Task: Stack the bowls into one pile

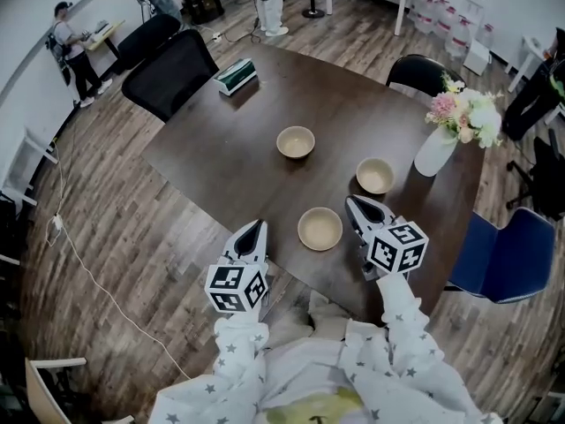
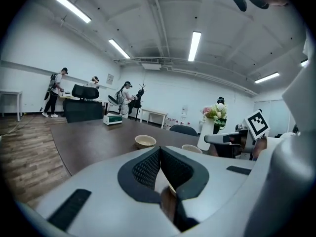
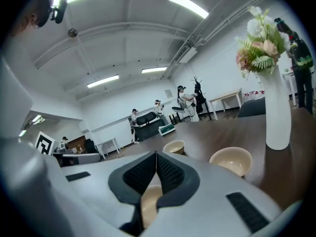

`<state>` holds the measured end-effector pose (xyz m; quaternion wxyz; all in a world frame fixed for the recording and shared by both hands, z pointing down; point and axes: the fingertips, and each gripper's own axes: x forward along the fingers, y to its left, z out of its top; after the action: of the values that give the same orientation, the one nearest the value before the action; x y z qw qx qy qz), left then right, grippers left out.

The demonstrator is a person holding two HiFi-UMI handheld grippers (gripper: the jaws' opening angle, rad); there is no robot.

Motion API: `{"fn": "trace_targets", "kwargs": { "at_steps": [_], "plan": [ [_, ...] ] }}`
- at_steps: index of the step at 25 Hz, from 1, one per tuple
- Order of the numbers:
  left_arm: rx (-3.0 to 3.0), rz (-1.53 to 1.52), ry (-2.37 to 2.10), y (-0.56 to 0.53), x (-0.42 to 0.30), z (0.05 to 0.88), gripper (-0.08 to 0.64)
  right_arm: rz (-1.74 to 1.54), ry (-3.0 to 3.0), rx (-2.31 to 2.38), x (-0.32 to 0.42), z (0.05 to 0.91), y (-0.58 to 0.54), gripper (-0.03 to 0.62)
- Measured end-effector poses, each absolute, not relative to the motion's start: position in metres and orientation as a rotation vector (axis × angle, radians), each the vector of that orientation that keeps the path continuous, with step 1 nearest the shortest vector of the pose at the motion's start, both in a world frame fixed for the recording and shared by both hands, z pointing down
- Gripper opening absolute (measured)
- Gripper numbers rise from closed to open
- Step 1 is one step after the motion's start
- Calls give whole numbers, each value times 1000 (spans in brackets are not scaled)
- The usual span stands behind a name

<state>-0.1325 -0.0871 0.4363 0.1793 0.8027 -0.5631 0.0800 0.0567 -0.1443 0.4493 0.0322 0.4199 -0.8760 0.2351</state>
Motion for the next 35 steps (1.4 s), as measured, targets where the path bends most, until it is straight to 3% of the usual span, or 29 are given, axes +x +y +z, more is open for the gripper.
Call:
{"fn": "trace_targets", "kwargs": {
  "at_steps": [9,12,20,29,31,35],
  "plan": [
    [2217,337,-1458,-101,-116,478,26,909,-2517,1143,42,511,-150,26],
    [2204,362,-1421,-106,-111,488,26,960,-2462,1126,38,528,-154,118],
    [2188,417,-1334,-114,-101,517,25,1076,-2353,1134,30,569,-161,153],
    [2145,437,-1315,-109,-103,530,25,1143,-2241,1107,21,596,-154,146],
    [2140,433,-1322,-110,-105,530,25,1140,-2218,1100,20,600,-153,82],
    [2140,424,-1329,-111,-107,528,25,1135,-2212,1095,20,600,-152,59]
  ]
}}
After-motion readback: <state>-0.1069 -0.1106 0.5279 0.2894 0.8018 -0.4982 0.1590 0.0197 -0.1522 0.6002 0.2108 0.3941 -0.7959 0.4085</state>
